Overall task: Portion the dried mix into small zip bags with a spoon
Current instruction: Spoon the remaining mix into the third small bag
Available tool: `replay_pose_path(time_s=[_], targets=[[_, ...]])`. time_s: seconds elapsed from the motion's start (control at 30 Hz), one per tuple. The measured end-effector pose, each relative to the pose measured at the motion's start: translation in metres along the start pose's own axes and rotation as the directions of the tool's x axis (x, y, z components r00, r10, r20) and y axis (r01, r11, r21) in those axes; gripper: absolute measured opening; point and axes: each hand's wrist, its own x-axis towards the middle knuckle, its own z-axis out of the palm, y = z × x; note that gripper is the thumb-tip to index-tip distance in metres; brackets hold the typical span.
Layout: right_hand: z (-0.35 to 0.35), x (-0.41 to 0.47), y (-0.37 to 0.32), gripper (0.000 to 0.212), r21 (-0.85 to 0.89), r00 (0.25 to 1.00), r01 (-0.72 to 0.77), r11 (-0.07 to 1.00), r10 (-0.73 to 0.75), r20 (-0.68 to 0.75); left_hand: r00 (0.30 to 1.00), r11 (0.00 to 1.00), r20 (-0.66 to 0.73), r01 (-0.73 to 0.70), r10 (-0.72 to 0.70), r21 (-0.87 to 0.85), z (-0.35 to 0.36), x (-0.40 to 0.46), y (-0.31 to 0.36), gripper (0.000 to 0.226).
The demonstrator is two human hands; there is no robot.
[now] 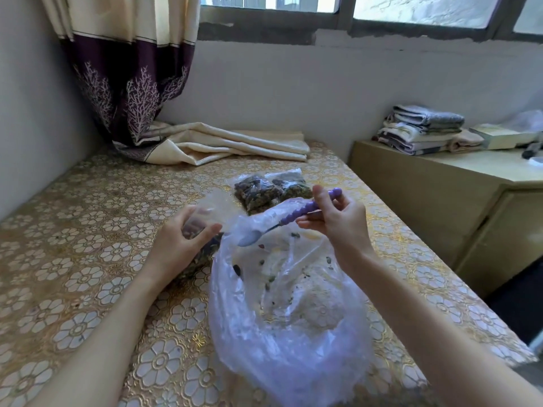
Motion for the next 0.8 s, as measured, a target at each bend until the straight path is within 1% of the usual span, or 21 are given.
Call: replay_pose_path(time_s=[0.1,0.2,0.27,0.5,0.57,0.7,0.8], targets=[[-0.004,-0.002,-0.002,0.023,-0.075,0.999,0.043,0.996,-0.041,0.034,1.000,1.000,0.002,0.000,0.000,-0.003,0.000,0.000,0.001,0.026],[-0.011,-0.006,-0.004,0.026,-0.102,0.998,0.057,0.993,-0.055,0.023,1.000,1.000,0.004,-0.003,0.003,0.004,0.001,-0.001,0.001,0.031],[-0.015,-0.010,-0.005,0.028,-0.107,0.999,0.043,0.993,-0.040,0.028,1.000,1.000,0.000,0.000,0.000,0.013,0.001,-0.001,0.001,0.038],[-0.008,-0.028,-0.001,0.028,-0.099,0.989,-0.011,0.995,0.026,0.144,1.000,1.000,-0.007,-0.003,0.003,0.024,0.001,-0.002,0.003,0.042],[-0.002,-0.029,0.004,0.028,-0.083,0.991,-0.065,0.994,0.074,0.109,1.000,1.000,-0.001,-0.001,0.001,0.029,0.000,-0.002,0.002,0.043],[0.002,-0.023,0.011,0.024,-0.011,0.984,-0.176,0.984,0.176,-0.012,1.000,0.999,0.004,0.008,-0.008,0.035,0.001,-0.002,0.002,0.043],[0.003,-0.019,0.014,0.023,0.061,0.964,-0.259,0.964,0.261,-0.042,1.000,0.999,0.000,0.008,-0.008,0.032,0.001,-0.002,0.002,0.044]])
